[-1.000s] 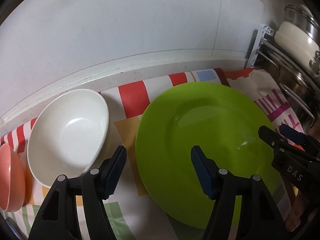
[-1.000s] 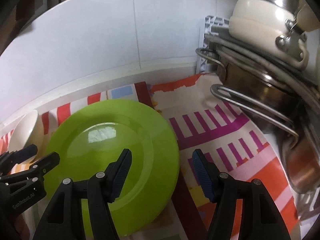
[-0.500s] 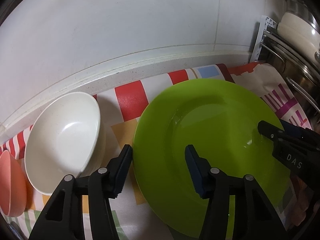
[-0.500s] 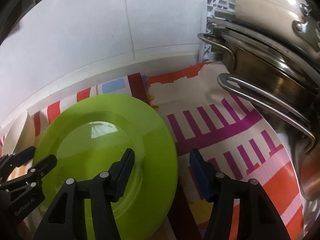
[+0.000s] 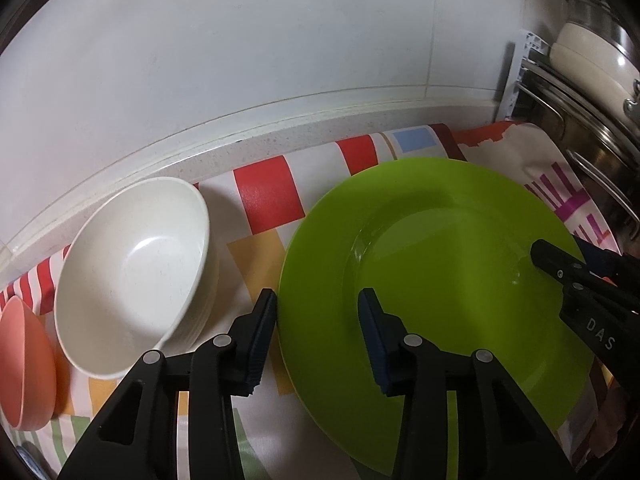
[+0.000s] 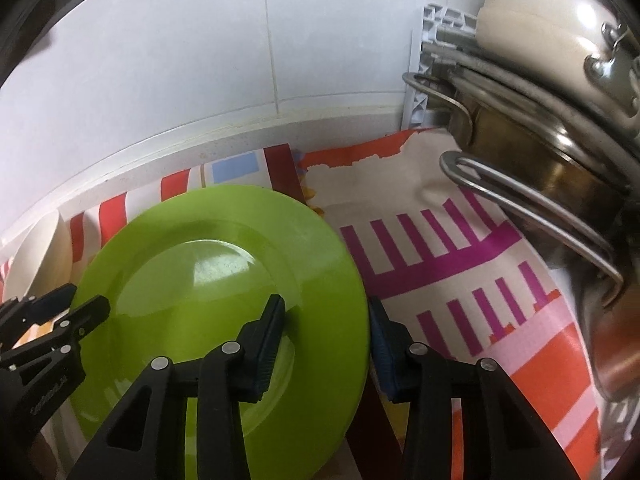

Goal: Organize plates and bowls
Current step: 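Close the left tool on the rim of the green plate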

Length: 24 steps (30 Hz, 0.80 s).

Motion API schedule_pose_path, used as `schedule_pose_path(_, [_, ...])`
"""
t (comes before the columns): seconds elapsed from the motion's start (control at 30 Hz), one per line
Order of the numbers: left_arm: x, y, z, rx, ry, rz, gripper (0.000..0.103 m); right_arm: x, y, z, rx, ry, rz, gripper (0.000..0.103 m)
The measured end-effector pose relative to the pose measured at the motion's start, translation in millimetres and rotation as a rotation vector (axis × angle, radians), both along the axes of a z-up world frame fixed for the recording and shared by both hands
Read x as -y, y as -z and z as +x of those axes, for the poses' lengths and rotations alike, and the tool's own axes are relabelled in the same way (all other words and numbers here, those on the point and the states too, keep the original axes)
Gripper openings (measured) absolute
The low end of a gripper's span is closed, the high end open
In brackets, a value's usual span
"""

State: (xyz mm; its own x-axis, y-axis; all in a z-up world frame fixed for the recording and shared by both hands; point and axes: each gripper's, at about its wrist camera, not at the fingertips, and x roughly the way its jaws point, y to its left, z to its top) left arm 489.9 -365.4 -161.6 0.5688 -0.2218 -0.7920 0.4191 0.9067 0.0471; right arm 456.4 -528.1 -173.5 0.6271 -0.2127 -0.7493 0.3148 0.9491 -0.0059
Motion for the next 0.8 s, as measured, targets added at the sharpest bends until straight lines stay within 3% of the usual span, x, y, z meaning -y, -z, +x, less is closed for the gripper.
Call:
schedule_pose_path(0.5, [-40.6, -33.0, -33.0, 0.013, 0.000, -0.064, 0.042, -40.4, -41.5, -46.6, 0.051, 0.016, -0.076, 0.041])
schedule_pose_path(0.8, [-79.6, -61.0, -60.2, 0.048, -0.017, -0.087, 0.042, -72.4, -65.3, -74.9, 0.070, 0.026, -0.060, 0.042])
